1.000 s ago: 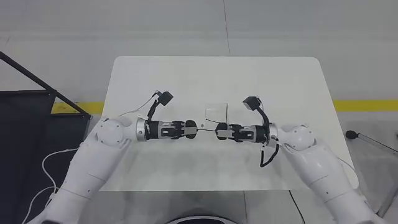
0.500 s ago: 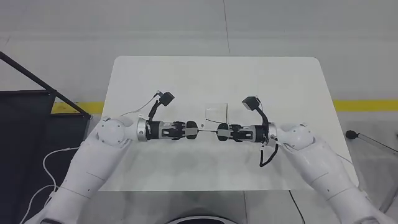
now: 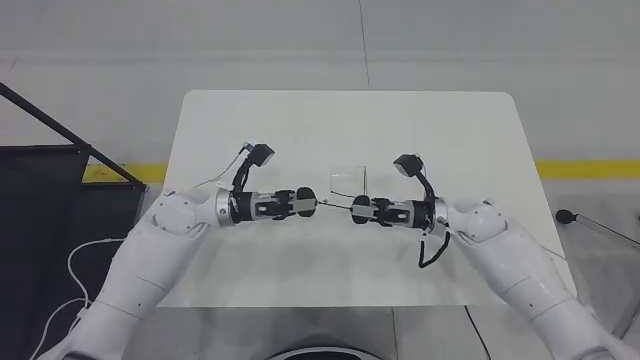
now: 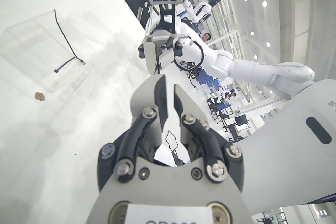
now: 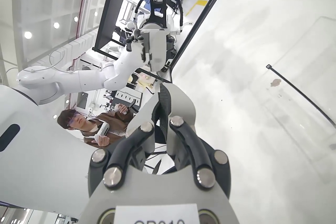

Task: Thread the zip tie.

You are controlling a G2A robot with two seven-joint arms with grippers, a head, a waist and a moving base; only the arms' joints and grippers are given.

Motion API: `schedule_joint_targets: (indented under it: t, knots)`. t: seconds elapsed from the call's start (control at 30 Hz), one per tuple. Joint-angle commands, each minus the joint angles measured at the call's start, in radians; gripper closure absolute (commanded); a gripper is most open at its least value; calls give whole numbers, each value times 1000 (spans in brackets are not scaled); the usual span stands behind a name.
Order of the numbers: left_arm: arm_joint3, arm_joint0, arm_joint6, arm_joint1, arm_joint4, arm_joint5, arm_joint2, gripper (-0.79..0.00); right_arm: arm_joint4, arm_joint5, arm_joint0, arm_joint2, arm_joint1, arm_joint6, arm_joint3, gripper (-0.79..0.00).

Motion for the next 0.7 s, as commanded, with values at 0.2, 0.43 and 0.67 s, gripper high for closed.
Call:
schedule_joint_targets:
  t: [0.2,0.43,0.67]
  knots:
    - [6,39,200,-9,12,-85,-21,-785,-25,-56,-39,34,-3,-135,21,0]
    - [-12,50,245,-12,28,-86,-19,-785,-129,-63,-71,50,-8,-235,-8,0]
    - [-12,50,245,-12,28,-86,-19,-785,-129,-63,-71,50,-8,-235,-8,0]
